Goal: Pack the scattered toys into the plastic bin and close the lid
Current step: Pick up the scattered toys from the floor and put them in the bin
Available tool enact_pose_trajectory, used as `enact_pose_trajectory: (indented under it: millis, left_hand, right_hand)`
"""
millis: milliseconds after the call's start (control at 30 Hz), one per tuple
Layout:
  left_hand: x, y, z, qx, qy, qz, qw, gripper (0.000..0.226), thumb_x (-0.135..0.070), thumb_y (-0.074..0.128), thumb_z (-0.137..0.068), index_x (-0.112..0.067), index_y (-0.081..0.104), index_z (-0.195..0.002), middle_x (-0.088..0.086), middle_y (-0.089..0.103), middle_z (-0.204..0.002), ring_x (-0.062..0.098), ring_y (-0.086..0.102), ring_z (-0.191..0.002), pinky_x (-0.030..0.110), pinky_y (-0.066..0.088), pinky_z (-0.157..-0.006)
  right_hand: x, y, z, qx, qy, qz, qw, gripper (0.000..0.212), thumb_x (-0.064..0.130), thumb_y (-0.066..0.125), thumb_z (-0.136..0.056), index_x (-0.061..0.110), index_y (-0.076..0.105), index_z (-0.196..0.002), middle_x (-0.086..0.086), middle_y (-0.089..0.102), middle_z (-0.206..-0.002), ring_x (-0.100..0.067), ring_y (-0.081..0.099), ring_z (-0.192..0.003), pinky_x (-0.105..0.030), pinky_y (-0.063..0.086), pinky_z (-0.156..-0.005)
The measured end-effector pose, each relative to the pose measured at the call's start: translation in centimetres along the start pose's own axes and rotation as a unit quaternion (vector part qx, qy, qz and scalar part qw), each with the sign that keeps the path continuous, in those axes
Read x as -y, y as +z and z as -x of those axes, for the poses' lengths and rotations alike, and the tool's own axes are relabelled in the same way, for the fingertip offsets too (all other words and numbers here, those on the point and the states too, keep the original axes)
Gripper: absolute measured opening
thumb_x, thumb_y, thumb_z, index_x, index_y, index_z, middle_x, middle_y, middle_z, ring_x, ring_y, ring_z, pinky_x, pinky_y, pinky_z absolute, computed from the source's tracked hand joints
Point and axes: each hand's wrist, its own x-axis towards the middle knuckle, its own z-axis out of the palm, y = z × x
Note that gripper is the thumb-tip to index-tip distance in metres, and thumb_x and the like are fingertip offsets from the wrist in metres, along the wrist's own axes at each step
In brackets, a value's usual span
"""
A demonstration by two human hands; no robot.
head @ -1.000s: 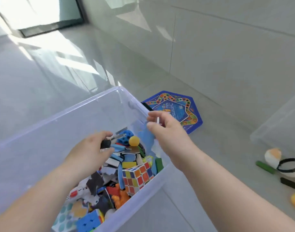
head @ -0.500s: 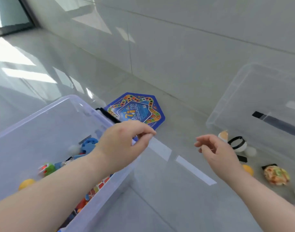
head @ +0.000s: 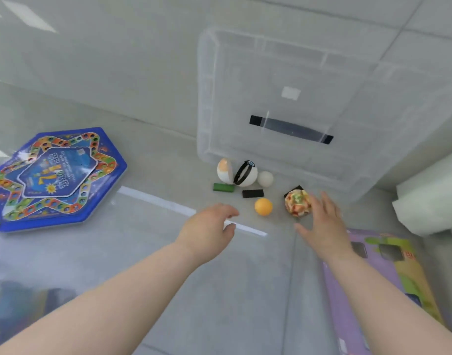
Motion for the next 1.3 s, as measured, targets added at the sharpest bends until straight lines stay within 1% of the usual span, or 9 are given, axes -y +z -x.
enact_pose_trajectory:
  millis: [100,433,533,633,767,933,1067,1167,1300]
  left_hand:
    - [-0.8,2.7,-1.8,0.029,-0.012,-0.025,0.999,0.048,-0.023,0.041,-0.094,-0.024,0.028,-0.141,-0.007,0.027,-0.148,0.016,0.032,-0.133,0.029,0.034,-0.101]
    - [-3.3,5.6,-5.1,0.03,-0.005,-0.056,0.998,0.053,-0.017,0.039,-0.095,-0.026,0.019,-0.144,-0.005,0.003,-0.156,0.018,0.017,-0.14,0.033,0.033,-0.105]
    - [-4.0,6.0,-6.7,0.031,-0.022,-0.068,0.997,0.054,-0.014,0.036,-0.096,-0.028,0.016,-0.145,-0.004,-0.009,-0.156,0.018,0.003,-0.143,0.037,0.033,-0.107]
    - [-4.3,7.1,-8.3,0.065,-0.023,-0.086,0.994,0.052,-0.012,0.033,-0.097,-0.024,0.018,-0.145,-0.003,-0.002,-0.157,0.018,0.001,-0.144,0.034,0.025,-0.111]
    - [-3.5,8.4,-9.1,0.096,-0.033,-0.182,0.978,0.034,-0.004,0.037,-0.093,-0.012,0.045,-0.125,0.004,0.035,-0.139,0.024,0.031,-0.128,0.035,0.039,-0.095]
    - [-3.2,8.8,-7.9,0.101,-0.018,-0.2,0.974,0.035,-0.01,0.035,-0.096,-0.012,0.042,-0.13,0.002,0.036,-0.138,0.025,0.032,-0.125,0.034,0.041,-0.095]
    - [-3.5,6.6,-6.2,0.132,-0.027,-0.145,0.98,0.033,-0.019,0.042,-0.095,-0.016,0.046,-0.128,0.001,0.042,-0.135,0.02,0.037,-0.126,0.03,0.036,-0.098]
    - [-3.8,3.1,-3.7,0.033,-0.004,-0.07,0.997,0.031,-0.022,0.043,-0.095,-0.021,0.052,-0.124,-0.004,0.045,-0.13,0.018,0.043,-0.122,0.024,0.036,-0.09]
    - [-3.9,-4.7,0.0,-0.26,0.019,0.026,0.965,0.031,-0.029,0.045,-0.087,-0.023,0.066,-0.109,-0.01,0.046,-0.106,0.015,0.048,-0.103,0.016,0.028,-0.079]
  right_hand:
    - [0.4,0.9,-1.6,0.02,-0.045,0.029,0.998,0.075,0.03,0.057,-0.087,0.022,0.013,-0.147,-0.002,0.004,-0.157,-0.025,0.008,-0.144,-0.032,0.012,-0.115]
    - [0.0,2.1,-3.3,-0.018,-0.009,0.07,0.997,0.045,0.019,0.063,-0.081,0.007,0.047,-0.121,-0.015,0.036,-0.13,-0.033,0.037,-0.114,-0.035,0.037,-0.091]
    - [-0.3,3.4,-3.1,-0.09,-0.035,0.046,0.994,0.053,0.008,0.086,-0.045,-0.002,0.06,-0.09,-0.028,0.057,-0.109,-0.044,0.056,-0.085,-0.042,0.051,-0.063]
    - [-1.0,4.1,-2.9,-0.103,-0.028,0.011,0.994,0.063,0.006,0.089,-0.018,-0.002,0.054,-0.071,-0.023,0.06,-0.072,-0.04,0.058,-0.058,-0.036,0.048,-0.042]
    - [-1.5,4.4,-3.1,-0.126,-0.05,0.019,0.991,0.066,0.006,0.09,-0.017,0.001,0.05,-0.07,-0.016,0.058,-0.064,-0.035,0.058,-0.054,-0.031,0.048,-0.043]
    - [-2.6,5.2,-3.5,-0.143,-0.061,0.046,0.987,0.079,-0.011,0.082,-0.018,0.006,0.04,-0.083,-0.015,0.062,-0.07,-0.032,0.061,-0.056,-0.026,0.047,-0.043]
    - [-1.4,3.3,-4.0,-0.04,-0.021,0.041,0.998,0.044,-0.01,0.048,-0.08,0.002,0.036,-0.121,-0.018,0.044,-0.124,-0.036,0.044,-0.11,-0.036,0.041,-0.084]
    - [-1.4,1.9,-4.1,0.029,0.001,-0.005,1.0,0.04,-0.001,0.042,-0.089,0.004,0.033,-0.127,-0.015,0.035,-0.133,-0.034,0.038,-0.116,-0.034,0.035,-0.092]
    - [1.3,1.8,-2.1,0.008,0.007,-0.149,0.989,0.046,0.004,0.059,-0.081,0.004,0.042,-0.123,-0.015,0.037,-0.13,-0.035,0.043,-0.114,-0.031,0.037,-0.09]
